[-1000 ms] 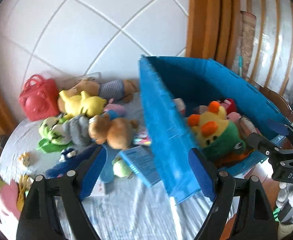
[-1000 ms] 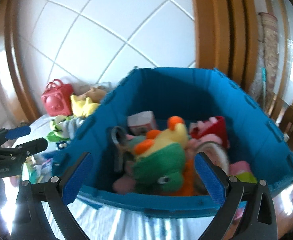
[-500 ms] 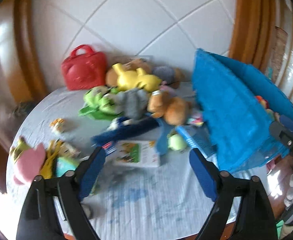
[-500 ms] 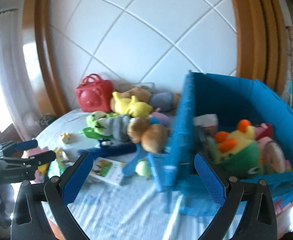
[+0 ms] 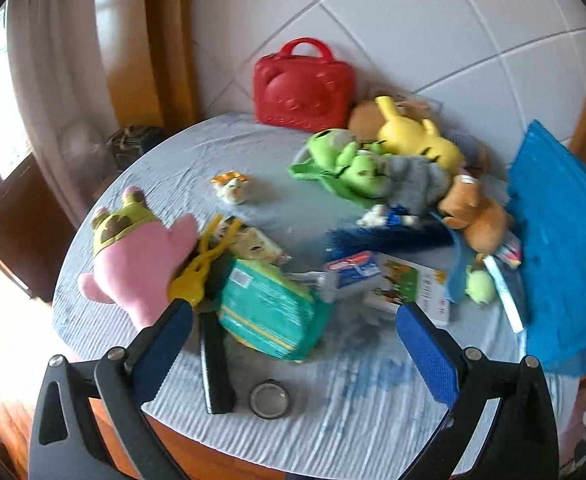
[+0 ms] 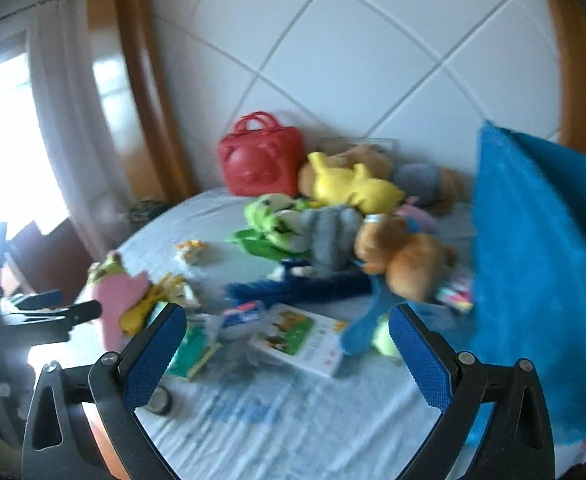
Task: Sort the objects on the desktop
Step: 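Move both tools back over the table toward the snack packs and white bear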
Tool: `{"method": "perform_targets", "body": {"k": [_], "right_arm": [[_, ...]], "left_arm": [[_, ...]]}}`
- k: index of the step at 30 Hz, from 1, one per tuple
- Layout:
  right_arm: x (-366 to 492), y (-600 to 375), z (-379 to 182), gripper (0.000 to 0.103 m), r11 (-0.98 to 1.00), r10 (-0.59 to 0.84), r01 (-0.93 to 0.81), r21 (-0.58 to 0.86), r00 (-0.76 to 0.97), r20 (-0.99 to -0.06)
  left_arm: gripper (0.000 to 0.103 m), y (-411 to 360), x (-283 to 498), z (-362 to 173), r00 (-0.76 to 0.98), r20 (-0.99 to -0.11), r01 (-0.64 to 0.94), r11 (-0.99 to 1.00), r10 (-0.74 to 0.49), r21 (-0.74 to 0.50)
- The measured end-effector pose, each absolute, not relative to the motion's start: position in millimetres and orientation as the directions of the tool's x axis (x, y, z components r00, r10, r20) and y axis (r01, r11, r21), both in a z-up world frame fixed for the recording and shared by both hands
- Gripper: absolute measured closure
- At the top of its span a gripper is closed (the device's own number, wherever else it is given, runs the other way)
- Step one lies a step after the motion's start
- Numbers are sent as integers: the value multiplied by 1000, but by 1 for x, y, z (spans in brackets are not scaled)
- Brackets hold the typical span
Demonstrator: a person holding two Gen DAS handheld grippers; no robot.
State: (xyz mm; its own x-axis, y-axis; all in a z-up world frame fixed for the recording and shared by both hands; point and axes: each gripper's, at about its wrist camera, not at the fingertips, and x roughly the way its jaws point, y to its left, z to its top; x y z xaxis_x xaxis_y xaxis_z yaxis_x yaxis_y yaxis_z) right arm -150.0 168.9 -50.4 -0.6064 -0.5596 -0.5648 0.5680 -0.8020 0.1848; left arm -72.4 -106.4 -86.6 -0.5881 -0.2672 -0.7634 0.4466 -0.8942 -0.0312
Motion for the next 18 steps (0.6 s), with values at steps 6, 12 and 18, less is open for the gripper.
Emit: {"method": "perform_targets", "body": {"k": [6, 12, 18], "right_arm": [[-193, 144, -74, 0, -754, -615, 607, 251, -519, -593], [-226, 128, -101, 0, -779, -565, 580, 237, -488, -665], [-249, 124, -119, 0, -816, -523, 516, 262, -465, -714]], "left_arm": [[0, -123, -95, -101, -547, -785, 490, -872, -292, -18], [0, -141, -121, -120, -526, -812, 477, -878, -255, -33], [0, -162, -158, -128, -540, -816, 389, -921, -206, -25]]}}
